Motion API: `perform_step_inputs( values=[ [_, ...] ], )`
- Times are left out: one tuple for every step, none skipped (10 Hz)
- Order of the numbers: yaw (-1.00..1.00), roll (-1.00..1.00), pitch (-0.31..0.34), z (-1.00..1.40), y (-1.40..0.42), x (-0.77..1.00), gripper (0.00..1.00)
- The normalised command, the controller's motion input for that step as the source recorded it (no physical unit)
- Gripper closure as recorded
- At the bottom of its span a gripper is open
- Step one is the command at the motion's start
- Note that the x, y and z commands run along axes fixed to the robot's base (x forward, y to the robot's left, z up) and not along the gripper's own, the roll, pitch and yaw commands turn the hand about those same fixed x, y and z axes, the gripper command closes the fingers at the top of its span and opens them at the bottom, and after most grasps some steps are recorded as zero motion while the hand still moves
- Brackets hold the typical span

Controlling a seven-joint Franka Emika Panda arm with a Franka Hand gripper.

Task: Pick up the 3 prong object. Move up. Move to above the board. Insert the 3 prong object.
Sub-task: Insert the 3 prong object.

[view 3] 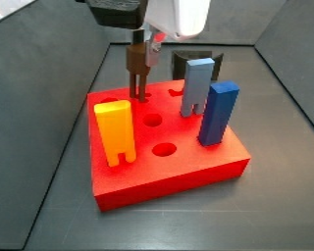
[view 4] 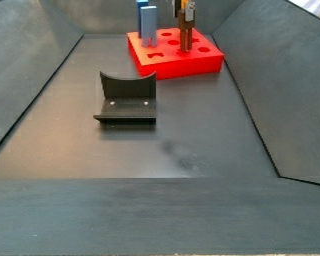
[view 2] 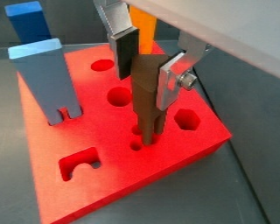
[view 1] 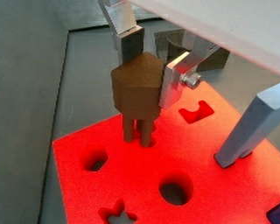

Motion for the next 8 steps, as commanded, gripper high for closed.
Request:
perform_step_inputs(
  values=[
    [0.00,0.03,-0.026,-0.14,0.09,0.42,1.00],
    [-0.04,0.00,0.001,0.00,0.01,0.09,1.00],
    [-0.03,0.01,0.000,-0.01,0.03,0.15,1.00],
    [-0.07,0.00,-0.056,-0.19,0.00,0.13,1.00],
    [-0.25,0.01,-0.020,-0.35,0.05,-0.09,1.00],
    [-0.65,0.00,0.000,-0.43,0.25,-0.25,1.00],
    [-0.72,0.00,-0.046,-0.40,0.06,-0.33,1.00],
    [0.00,0.00,0.000,-0.06,0.00,0.01,1.00]
  ],
)
